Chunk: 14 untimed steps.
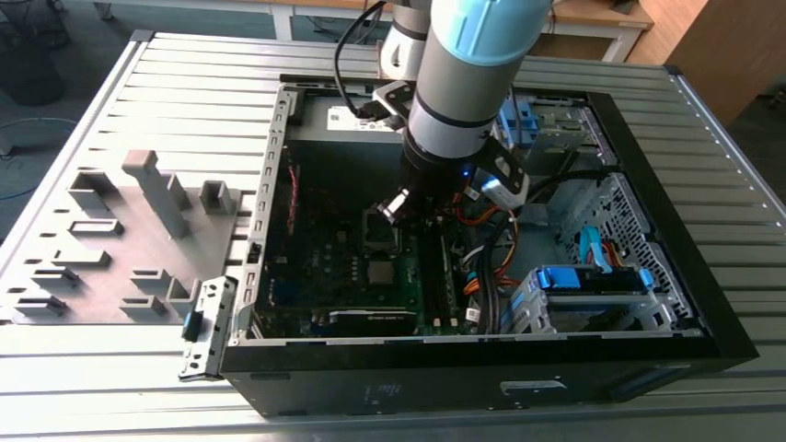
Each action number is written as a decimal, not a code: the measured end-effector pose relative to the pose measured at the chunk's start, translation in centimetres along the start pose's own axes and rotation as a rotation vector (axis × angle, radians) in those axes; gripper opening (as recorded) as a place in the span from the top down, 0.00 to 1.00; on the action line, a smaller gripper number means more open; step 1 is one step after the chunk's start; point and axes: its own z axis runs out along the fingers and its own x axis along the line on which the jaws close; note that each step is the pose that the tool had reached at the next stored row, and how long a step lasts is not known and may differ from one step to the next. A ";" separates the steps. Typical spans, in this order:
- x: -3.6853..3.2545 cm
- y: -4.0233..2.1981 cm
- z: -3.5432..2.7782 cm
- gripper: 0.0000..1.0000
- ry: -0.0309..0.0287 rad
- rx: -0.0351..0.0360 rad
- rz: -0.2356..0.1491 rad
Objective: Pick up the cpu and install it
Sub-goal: 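Close the cpu cover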
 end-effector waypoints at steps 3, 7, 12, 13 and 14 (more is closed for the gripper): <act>-0.09 0.12 0.13 0.89 -0.0016 -0.0021 0.000; -0.26 0.38 0.28 0.89 -0.0042 -0.0054 0.000; -0.25 0.58 0.35 0.89 -0.0043 -0.0055 0.000; -0.23 0.62 0.36 0.89 -0.0043 -0.0055 0.000; -0.21 0.67 0.38 0.89 -0.0044 -0.0056 0.000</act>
